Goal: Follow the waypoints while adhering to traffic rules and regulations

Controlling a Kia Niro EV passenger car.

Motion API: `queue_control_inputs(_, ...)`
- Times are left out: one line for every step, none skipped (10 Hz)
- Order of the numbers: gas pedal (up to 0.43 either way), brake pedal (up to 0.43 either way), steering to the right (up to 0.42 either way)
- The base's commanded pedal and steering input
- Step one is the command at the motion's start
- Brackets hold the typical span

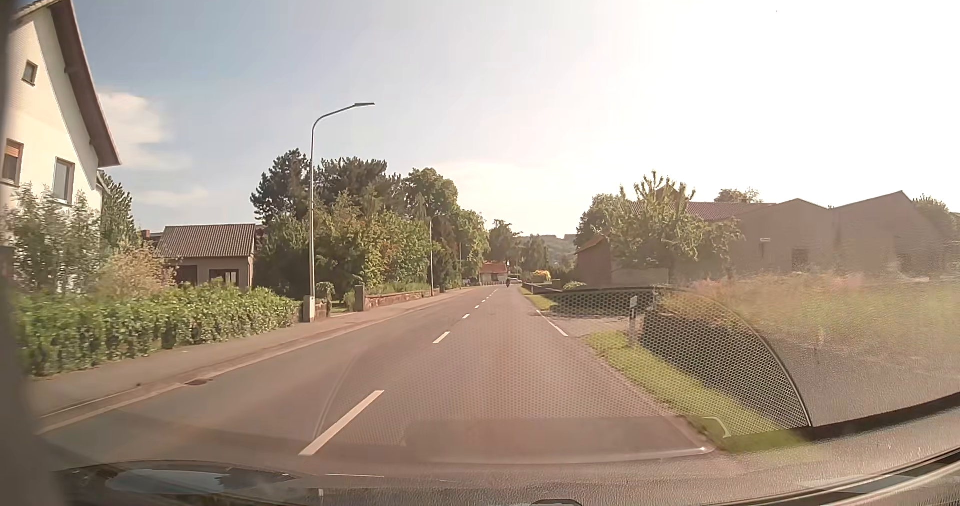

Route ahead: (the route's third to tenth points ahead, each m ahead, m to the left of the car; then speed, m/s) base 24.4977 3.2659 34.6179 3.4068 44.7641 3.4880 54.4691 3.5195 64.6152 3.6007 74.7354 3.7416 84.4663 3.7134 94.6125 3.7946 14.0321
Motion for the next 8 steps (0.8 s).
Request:
queue_control_inputs(0.189,0.000,-0.005)
queue_control_inputs(0.189,0.000,-0.006)
queue_control_inputs(0.177,0.000,-0.005)
queue_control_inputs(0.169,0.000,-0.005)
queue_control_inputs(0.169,0.000,-0.005)
queue_control_inputs(0.169,0.000,-0.005)
queue_control_inputs(0.169,0.000,-0.004)
queue_control_inputs(0.169,0.000,-0.004)
